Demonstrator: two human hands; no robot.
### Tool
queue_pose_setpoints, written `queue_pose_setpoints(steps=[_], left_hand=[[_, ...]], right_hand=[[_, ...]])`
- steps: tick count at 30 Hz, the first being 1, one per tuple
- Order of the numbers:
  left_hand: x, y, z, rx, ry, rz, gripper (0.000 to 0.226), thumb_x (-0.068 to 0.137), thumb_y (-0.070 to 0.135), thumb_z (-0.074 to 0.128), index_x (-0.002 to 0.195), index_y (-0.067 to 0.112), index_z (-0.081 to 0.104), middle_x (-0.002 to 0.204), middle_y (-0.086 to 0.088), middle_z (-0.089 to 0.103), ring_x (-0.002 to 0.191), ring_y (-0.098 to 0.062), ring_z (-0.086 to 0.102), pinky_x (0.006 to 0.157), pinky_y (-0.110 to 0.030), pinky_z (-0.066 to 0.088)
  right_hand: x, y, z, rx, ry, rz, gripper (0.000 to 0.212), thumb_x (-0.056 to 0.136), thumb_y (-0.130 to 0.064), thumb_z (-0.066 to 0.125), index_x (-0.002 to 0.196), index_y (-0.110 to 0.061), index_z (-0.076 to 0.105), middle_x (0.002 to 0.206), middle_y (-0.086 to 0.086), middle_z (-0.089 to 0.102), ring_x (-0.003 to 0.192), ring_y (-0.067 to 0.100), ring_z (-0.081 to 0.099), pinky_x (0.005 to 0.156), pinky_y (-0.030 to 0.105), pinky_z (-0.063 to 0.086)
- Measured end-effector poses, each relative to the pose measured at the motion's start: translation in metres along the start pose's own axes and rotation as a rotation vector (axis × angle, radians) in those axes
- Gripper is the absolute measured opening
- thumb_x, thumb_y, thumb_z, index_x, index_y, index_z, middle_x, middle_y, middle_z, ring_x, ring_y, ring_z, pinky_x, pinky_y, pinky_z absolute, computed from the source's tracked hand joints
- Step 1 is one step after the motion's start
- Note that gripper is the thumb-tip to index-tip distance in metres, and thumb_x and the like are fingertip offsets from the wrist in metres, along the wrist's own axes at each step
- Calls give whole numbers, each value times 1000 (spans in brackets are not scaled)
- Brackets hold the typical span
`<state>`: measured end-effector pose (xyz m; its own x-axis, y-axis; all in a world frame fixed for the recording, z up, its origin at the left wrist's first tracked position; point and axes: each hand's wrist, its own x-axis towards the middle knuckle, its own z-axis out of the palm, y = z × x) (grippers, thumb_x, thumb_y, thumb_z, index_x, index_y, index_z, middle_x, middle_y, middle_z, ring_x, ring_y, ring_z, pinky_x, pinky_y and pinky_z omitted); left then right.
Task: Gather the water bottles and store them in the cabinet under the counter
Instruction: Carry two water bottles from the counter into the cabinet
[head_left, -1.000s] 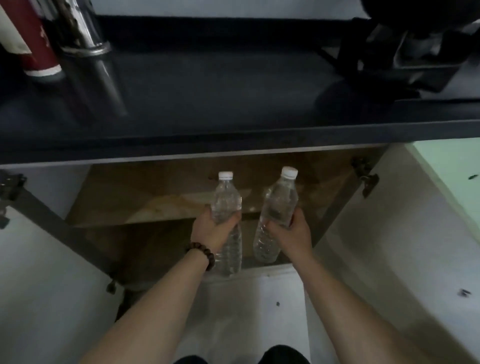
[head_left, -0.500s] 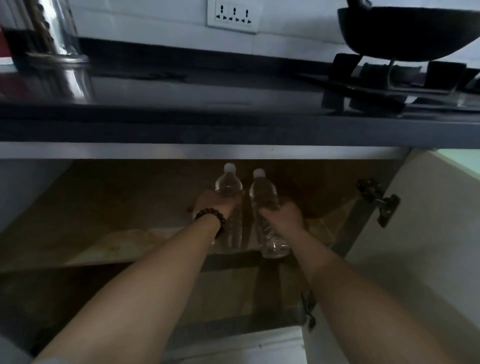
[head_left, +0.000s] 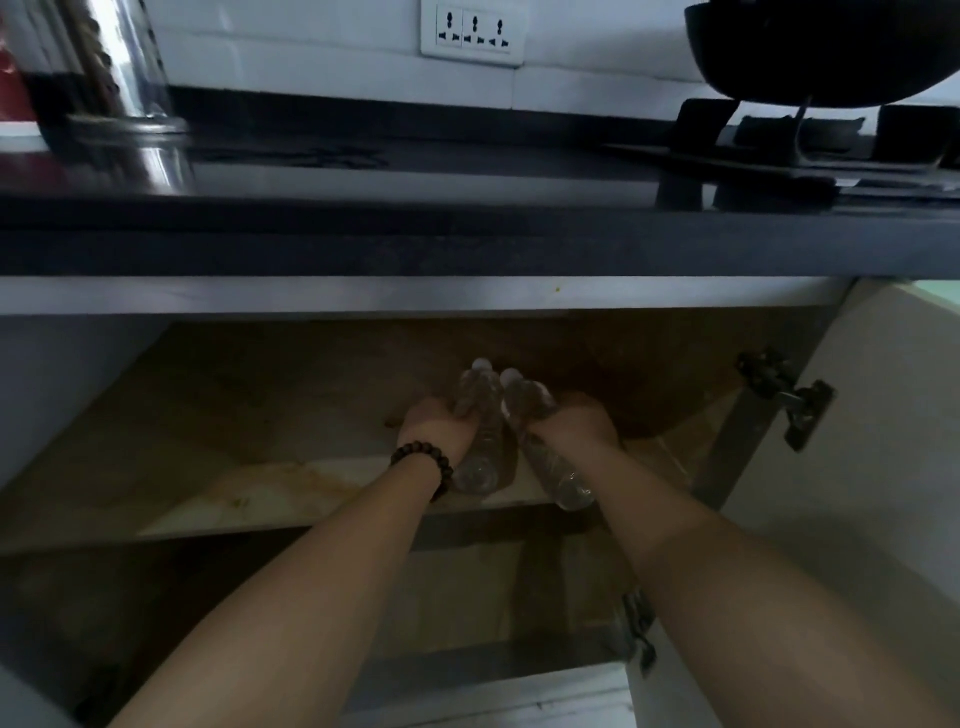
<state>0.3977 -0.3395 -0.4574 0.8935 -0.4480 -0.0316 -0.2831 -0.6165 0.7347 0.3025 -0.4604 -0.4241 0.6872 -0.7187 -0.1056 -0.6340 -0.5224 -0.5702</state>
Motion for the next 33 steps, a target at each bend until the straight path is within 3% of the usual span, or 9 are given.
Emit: queue_pose_setpoints(steps=[3,7,10,14,17,22,27,33], left_hand=[[-10,0,-2,9,-29,81,38,96,48,46,102,17,67,104,-8,69,94,-26,63,88,-38,52],[-22,-5,-7,148,23,191,43,95,54,43,120,23,58,117,-7,64,103,-28,60,81,-31,47],[-37,-2,-18,234,71,220,57,92,62,37,134,25,47,135,-4,52,119,-25,51,96,-39,44],[-86,23,-48,350,10,153,70,95,62,26,150,18,29,157,-6,28,143,-26,25,116,-43,23],[-130,52,-77,370,-44,137,69,96,59,26,150,16,29,158,-9,26,145,-25,21,117,-43,18],[-194,119,-134,357,-128,101,73,96,60,25,154,18,17,161,-5,18,148,-21,13,119,-45,16],[-239,188,-190,385,-182,129,71,96,60,24,154,21,11,162,-2,12,149,-19,8,120,-42,14],[-270,246,-241,379,-195,238,71,96,59,27,154,22,12,162,-2,14,149,-20,6,120,-44,15]], right_hand=[[0,2,-1,-66,-46,-53,56,88,-69,38,124,-30,57,133,5,57,120,31,54,100,38,43],[-7,18,1,-52,-23,-78,56,85,-63,51,120,-21,60,123,11,62,111,32,58,93,38,48],[-22,18,-5,-84,104,-158,66,84,-63,48,137,-24,43,135,10,51,119,32,50,99,43,45],[-69,10,-29,-96,178,-241,73,88,-55,52,145,-12,37,140,16,48,128,33,44,106,41,38],[-104,0,-63,-84,148,-240,79,85,-59,47,146,-10,35,147,13,43,138,30,36,111,45,34],[-169,-36,-142,-63,27,-100,81,90,-63,42,154,-27,8,162,-7,9,149,16,2,120,38,16],[-236,-74,-215,-74,-45,-3,79,92,-64,37,154,-24,9,162,-4,3,149,16,-4,122,39,9],[-299,-98,-280,-110,23,35,77,92,-64,37,153,-28,9,162,-5,1,149,17,-7,122,42,10]])
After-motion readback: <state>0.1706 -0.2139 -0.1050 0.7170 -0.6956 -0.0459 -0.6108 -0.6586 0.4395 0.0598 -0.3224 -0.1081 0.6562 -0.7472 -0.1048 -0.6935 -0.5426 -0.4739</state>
